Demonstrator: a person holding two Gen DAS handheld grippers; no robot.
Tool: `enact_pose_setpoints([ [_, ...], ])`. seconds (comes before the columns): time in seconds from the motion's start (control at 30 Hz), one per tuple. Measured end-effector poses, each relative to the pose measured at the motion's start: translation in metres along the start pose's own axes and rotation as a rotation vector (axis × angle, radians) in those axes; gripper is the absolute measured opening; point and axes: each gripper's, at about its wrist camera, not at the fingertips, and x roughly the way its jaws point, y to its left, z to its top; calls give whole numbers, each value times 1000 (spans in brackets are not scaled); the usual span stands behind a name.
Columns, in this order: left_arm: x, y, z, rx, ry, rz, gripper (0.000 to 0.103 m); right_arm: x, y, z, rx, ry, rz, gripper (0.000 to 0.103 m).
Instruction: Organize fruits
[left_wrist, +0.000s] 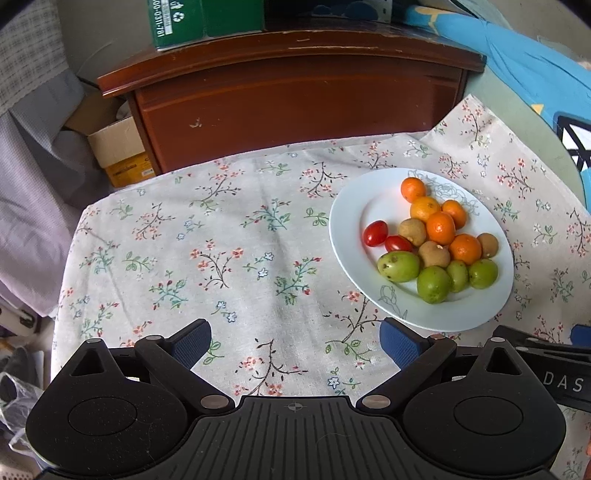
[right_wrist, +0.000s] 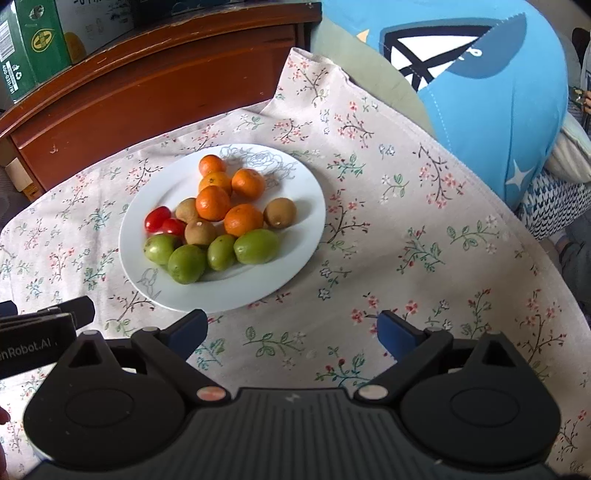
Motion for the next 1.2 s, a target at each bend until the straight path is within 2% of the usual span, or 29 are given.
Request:
enact_pose_setpoints([
  [0.5,12,-10,-1,10,15,11,99,12,0,0,4,5,-1,98],
  [1.2,19,-18,-2,46,25,87,99,17,8,1,-45,-35,-55,98],
])
